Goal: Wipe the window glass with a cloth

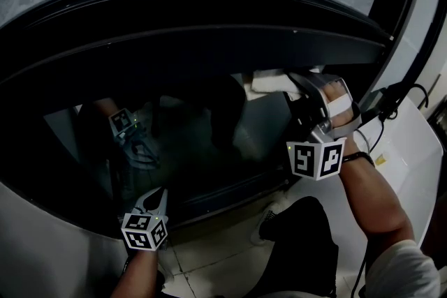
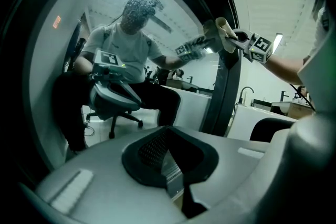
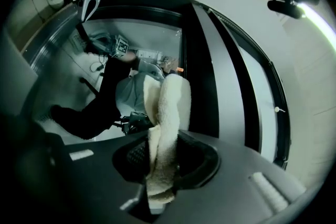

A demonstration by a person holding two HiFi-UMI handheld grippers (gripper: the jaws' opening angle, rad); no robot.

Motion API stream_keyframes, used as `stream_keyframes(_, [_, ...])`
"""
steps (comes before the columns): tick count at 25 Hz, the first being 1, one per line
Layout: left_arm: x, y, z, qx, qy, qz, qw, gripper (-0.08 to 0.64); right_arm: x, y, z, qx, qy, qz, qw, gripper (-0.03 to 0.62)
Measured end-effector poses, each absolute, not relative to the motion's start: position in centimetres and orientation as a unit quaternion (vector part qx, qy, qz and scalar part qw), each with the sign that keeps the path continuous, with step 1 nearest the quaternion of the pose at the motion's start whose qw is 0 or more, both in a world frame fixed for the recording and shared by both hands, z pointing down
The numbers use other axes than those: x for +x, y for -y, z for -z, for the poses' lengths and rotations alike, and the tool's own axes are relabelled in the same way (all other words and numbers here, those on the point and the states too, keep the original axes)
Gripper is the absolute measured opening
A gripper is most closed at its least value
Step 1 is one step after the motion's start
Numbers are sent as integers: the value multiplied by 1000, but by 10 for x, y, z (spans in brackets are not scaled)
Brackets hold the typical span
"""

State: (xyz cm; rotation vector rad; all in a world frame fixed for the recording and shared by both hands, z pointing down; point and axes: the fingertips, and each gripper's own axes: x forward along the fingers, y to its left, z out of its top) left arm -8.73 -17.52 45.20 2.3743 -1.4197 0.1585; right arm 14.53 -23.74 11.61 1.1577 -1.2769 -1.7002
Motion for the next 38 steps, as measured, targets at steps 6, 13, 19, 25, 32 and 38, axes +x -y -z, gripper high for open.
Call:
stream_keyframes(6, [-86,175,-451,843,503,-54,186,17,141,249,-123,458,504,644,348,77])
stream_keyframes(13, [-86,174,-452,844,500,-52,186,17,140,251,-129,473,520,634,322,77])
stream_keyframes(19, [-86,174,-453,844,500,-54,188,17,139,253,-132,491,524,630,295,77])
stream_keyframes(25, [-84,174,-454,845,498,-52,187,17,139,252,-136,507,528,622,278,77])
stream_keyframes(32, [-83,174,-451,845,497,-53,189,17,140,253,-149,511,537,613,274,77])
stream_keyframes(38, [-83,175,-452,845,497,-54,189,17,140,254,-159,512,541,608,274,77])
